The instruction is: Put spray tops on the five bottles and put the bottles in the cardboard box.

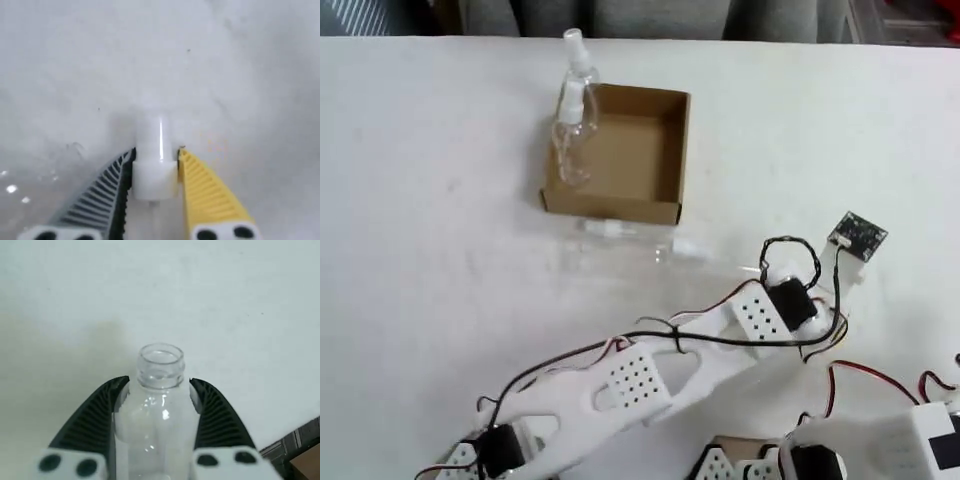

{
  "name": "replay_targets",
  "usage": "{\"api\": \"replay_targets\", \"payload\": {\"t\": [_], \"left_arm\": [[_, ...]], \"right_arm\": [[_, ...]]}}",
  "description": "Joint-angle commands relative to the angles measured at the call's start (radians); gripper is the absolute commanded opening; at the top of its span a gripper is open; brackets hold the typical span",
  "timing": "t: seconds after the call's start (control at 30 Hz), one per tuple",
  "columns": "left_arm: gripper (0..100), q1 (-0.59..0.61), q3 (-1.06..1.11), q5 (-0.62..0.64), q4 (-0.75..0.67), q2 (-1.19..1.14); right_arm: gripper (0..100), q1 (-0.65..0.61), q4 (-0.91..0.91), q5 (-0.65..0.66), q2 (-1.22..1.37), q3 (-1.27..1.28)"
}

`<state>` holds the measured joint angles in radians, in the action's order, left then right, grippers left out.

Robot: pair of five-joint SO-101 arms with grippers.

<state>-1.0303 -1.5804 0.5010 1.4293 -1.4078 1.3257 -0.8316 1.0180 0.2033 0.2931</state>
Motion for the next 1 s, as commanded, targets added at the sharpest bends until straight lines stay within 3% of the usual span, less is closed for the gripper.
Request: {"api": "replay_targets", "payload": {"t": [0.0,0.13,0.23,0.5,0.7,0.97], "left_arm": [[2,-0.065,-0.087,-0.129,0.127,0.081],[2,-0.097,-0.089,-0.199,0.265,0.188],[2,-0.105,-0.089,-0.206,0.348,0.289],[2,-0.070,-0.068,-0.250,0.364,0.496],[2,0.007,0.215,-0.333,0.364,0.716],[2,0.074,0.663,-0.390,0.358,1.179]], "right_arm": [[2.0,-0.045,0.012,-0.081,-0.022,-0.015],[2.0,-0.116,-0.061,-0.206,-0.022,-0.083],[2.0,-0.168,-0.214,-0.264,-0.022,-0.173],[2.0,-0.297,-0.673,-0.377,-0.022,-0.500],[2.0,-0.377,-0.885,-0.423,-0.022,-0.713],[1.9,-0.489,-0.894,-0.546,-0.200,-0.710]]}}
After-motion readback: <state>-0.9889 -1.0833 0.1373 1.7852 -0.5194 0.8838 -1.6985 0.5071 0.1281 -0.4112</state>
